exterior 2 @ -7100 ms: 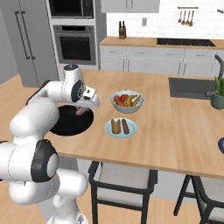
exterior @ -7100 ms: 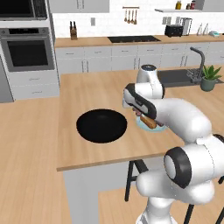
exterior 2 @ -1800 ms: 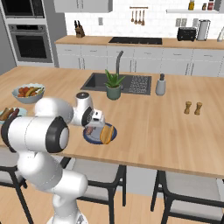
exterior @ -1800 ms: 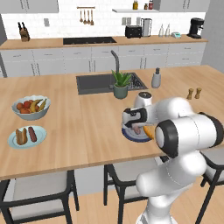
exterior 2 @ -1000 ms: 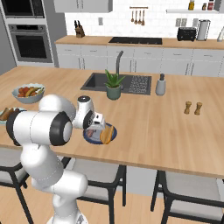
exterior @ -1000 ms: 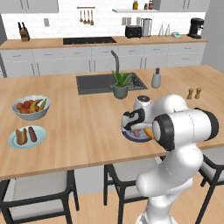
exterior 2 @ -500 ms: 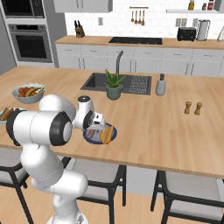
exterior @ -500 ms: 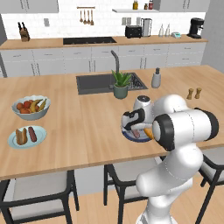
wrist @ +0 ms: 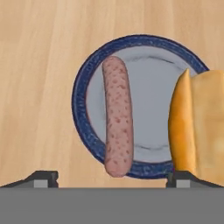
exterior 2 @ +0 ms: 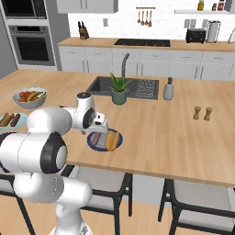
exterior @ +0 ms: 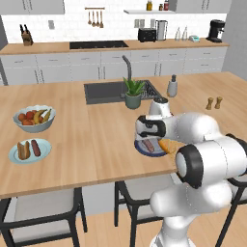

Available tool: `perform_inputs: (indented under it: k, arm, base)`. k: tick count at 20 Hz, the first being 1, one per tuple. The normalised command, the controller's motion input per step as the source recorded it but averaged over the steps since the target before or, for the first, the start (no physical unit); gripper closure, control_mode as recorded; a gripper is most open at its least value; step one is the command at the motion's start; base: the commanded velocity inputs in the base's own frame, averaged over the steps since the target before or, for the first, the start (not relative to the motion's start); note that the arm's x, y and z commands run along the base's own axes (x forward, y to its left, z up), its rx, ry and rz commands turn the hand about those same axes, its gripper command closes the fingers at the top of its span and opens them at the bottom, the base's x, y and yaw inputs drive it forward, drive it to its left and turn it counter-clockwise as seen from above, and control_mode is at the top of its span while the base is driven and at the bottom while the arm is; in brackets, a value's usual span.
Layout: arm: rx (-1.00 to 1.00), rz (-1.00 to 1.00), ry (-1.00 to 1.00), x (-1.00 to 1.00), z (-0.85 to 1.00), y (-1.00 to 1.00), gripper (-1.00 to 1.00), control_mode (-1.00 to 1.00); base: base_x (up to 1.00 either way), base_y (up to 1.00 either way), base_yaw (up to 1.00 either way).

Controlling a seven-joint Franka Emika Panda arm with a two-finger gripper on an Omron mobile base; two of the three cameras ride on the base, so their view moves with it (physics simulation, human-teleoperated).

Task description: Place one bun and one sausage from the bowl on each plate.

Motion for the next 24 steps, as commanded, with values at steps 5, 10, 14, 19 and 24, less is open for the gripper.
perform_inputs:
  k: [5,10,14,19,24]
  arm:
    - [0.0,-0.03,0.04,-0.98,0.76,-0.12,-1.0,-1.0]
    - [0.0,-0.01,0.0,-1.0,0.53,-0.22,-1.0,-1.0]
    - [0.0,0.0,0.0,-0.99,0.63,0.02,-1.0,-1.0]
    - [0.0,0.0,0.0,-0.55,0.76,0.08,-1.0,-1.0]
    - [0.0,0.0,0.0,-0.51,0.39,0.01,-1.0,-1.0]
  base:
    - [0.0,0.0,0.0]
    - [0.0,0.0,0.0]
    - [0.0,0.0,0.0]
    - [0.0,0.0,0.0]
    - [0.0,0.0,0.0]
